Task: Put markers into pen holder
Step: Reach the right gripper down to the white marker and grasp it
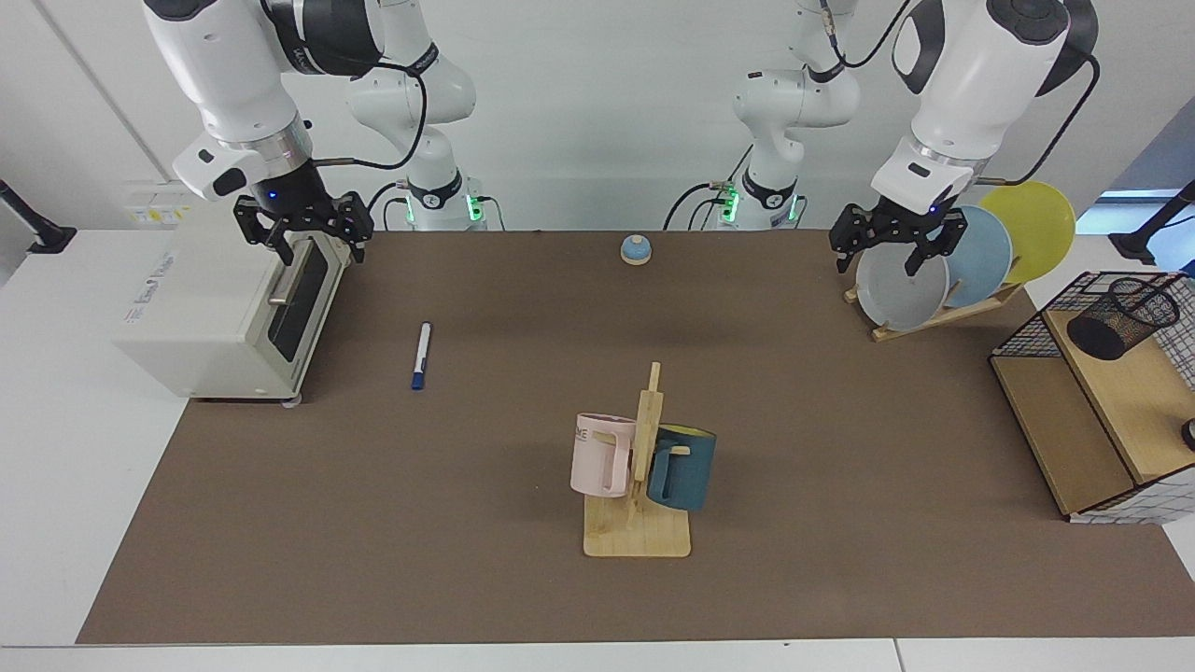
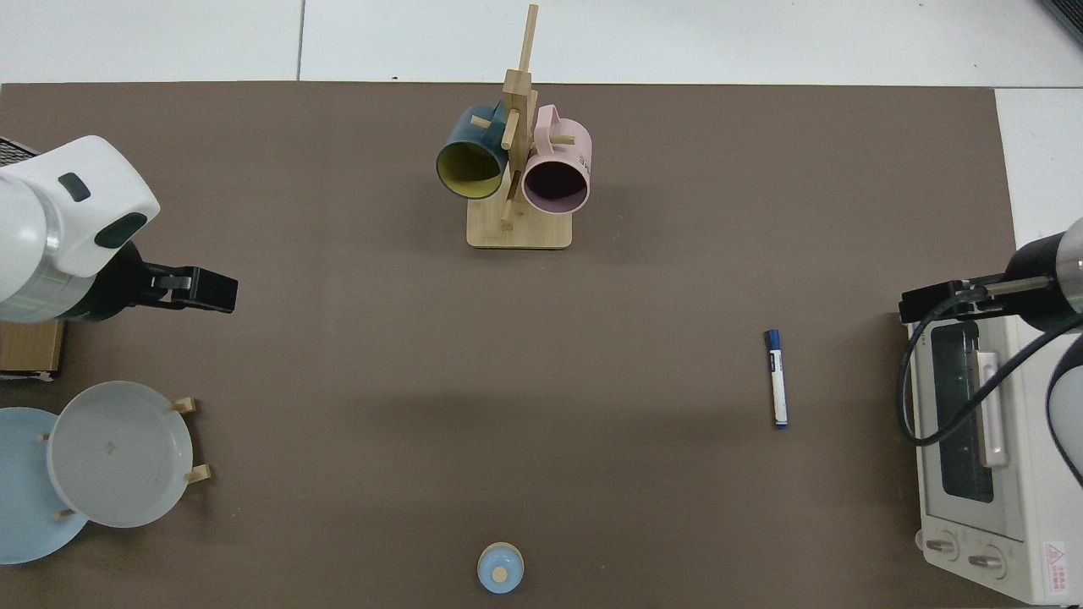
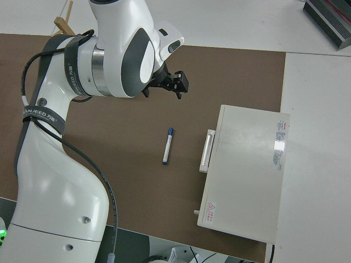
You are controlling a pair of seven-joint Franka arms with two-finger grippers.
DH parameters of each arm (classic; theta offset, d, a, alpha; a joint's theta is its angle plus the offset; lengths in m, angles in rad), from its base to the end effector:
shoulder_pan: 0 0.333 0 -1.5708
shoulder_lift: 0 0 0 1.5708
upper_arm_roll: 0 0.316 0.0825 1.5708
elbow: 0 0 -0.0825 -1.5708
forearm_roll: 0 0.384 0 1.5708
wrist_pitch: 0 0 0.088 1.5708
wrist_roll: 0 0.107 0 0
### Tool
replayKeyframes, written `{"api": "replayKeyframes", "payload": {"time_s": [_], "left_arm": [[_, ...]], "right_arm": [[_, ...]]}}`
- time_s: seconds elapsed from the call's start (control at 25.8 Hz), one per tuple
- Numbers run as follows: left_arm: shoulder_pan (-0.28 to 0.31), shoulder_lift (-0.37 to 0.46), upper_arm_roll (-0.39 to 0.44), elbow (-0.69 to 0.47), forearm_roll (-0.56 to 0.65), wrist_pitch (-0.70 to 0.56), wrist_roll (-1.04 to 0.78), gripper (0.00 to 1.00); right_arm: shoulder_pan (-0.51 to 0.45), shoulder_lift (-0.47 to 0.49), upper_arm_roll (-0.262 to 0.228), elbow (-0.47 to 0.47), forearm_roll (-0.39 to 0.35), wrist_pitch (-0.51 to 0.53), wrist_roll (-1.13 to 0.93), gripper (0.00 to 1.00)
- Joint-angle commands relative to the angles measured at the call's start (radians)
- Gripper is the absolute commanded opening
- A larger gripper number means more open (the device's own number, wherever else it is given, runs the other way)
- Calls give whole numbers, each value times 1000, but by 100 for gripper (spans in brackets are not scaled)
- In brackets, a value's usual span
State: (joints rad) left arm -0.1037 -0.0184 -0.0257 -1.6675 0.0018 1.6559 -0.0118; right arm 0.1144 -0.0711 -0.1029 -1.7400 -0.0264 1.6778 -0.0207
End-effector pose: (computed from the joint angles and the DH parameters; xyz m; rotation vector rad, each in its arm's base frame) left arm 0.5500 -0.0715 0.5963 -3.1343 0.1847 -0.0109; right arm 0.5391 0.0019 0.5921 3.1221 0.0549 0.0132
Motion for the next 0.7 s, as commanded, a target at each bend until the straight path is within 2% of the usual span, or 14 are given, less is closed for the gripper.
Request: {"api": "replayKeyframes", "payload": {"time_s": [0.0, 0.23, 0.43, 0.66], "left_arm": [[-11, -32, 10, -35, -9, 4, 13, 100], [-10, -32, 10, -35, -9, 4, 13, 100], [-11, -32, 10, -37, -9, 4, 13, 100], [-8, -32, 10, -37, -9, 4, 15, 100]], "right_arm": [[8, 1, 8, -102, 8, 124, 56, 100], [7, 68, 8, -148, 8, 192, 73, 100], [14, 116, 8, -251, 8, 335, 133, 100], [45, 145, 9, -341, 8, 421, 142, 100]]}}
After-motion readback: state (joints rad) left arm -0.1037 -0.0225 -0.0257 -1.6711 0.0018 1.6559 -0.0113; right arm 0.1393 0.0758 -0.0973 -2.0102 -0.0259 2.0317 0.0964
